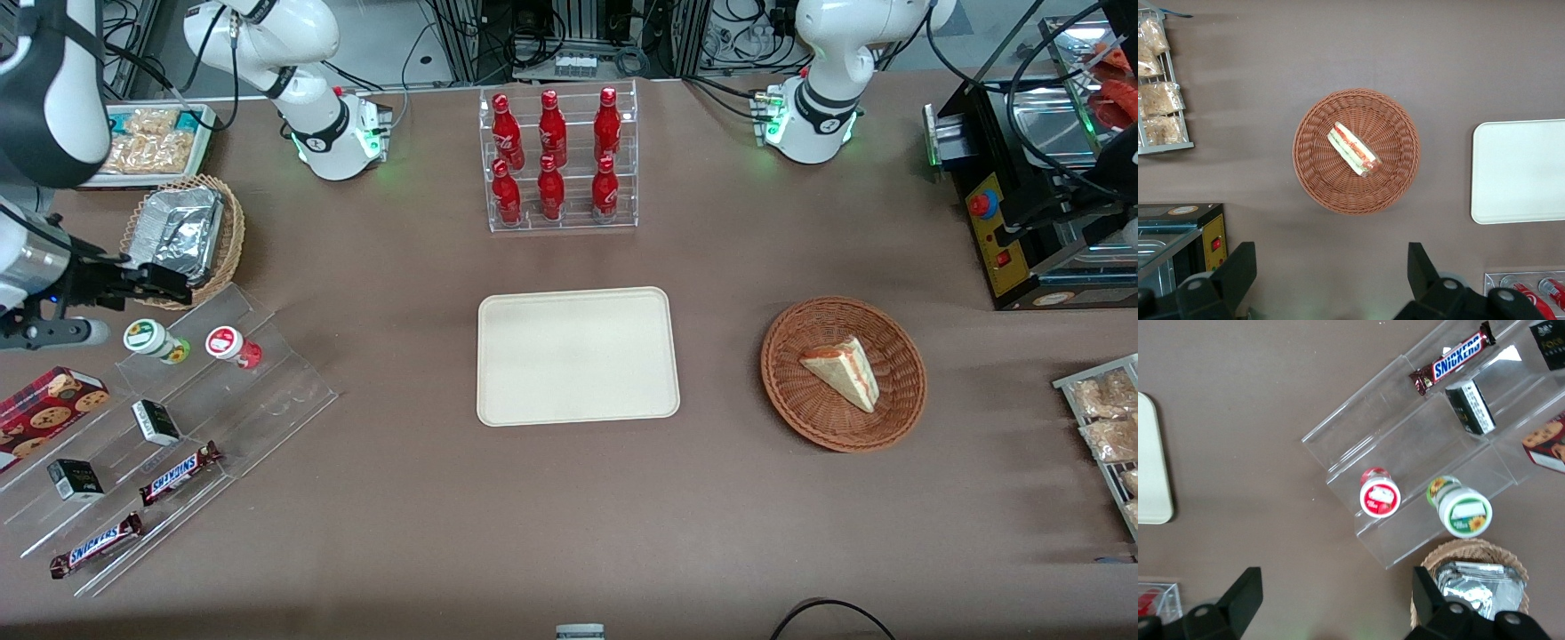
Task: Place green gum on tray
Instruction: 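Move the right gripper down to the green-lidded gum canister on the stand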
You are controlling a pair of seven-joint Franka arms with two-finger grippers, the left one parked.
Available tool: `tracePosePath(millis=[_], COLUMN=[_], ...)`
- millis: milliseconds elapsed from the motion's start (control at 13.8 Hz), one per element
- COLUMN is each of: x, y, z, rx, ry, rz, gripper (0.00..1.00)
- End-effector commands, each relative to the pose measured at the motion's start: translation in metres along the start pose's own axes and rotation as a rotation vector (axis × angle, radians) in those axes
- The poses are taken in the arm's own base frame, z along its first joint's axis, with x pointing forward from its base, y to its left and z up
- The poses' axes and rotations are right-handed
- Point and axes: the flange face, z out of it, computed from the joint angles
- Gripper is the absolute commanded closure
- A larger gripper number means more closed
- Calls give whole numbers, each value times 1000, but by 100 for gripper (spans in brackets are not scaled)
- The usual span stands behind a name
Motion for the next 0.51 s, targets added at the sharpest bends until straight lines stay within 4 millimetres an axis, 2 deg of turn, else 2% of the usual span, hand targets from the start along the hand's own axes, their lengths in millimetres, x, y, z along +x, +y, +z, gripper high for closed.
tracePosePath(millis=[0,145,362,434], x=[-2,-4,-8,-9], y=[13,30,56,62], z=[21,37,63,66], rx=[-9,-3,-8,-14], ry=[16,30,49,64], rz=[-55,-119,-307,-348], gripper=[0,0,0,0])
